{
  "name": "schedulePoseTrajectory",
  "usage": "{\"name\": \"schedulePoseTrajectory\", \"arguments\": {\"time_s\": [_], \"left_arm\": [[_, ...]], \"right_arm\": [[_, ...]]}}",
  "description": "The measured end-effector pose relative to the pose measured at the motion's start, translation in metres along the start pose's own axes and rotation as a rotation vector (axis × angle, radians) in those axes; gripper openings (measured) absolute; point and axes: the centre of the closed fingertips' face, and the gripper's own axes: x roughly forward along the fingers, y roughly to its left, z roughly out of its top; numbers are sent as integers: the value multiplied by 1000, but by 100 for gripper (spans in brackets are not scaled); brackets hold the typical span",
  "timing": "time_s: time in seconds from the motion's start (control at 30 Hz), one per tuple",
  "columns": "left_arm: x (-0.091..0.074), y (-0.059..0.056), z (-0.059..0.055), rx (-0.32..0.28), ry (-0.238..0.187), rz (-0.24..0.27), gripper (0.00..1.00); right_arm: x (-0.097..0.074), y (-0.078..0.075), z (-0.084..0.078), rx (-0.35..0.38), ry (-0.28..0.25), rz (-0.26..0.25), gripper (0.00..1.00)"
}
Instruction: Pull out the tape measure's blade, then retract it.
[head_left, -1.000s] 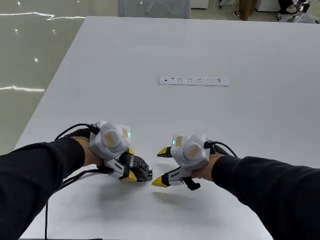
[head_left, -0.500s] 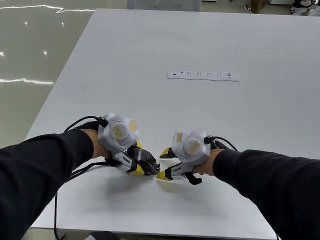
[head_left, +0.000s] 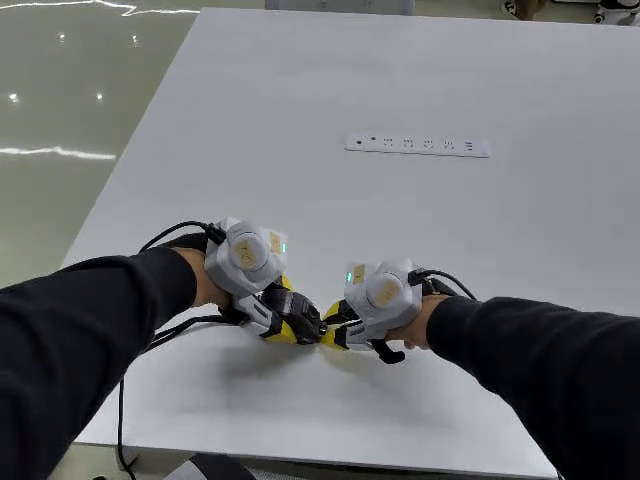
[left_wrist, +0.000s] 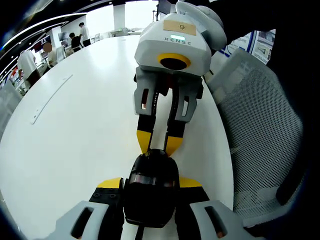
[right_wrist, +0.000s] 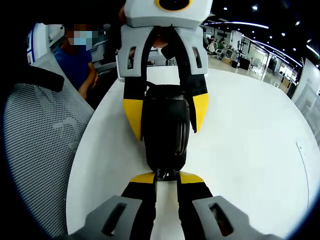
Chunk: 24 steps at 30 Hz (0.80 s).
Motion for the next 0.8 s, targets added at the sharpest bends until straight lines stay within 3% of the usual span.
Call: {"name": "schedulePoseTrajectory", "arguments": {"time_s": [0.8], "left_arm": [[0,0,0,-12,3,4,35]], "right_arm": [[-13,-1,-14,-1,36,12,11]]}}
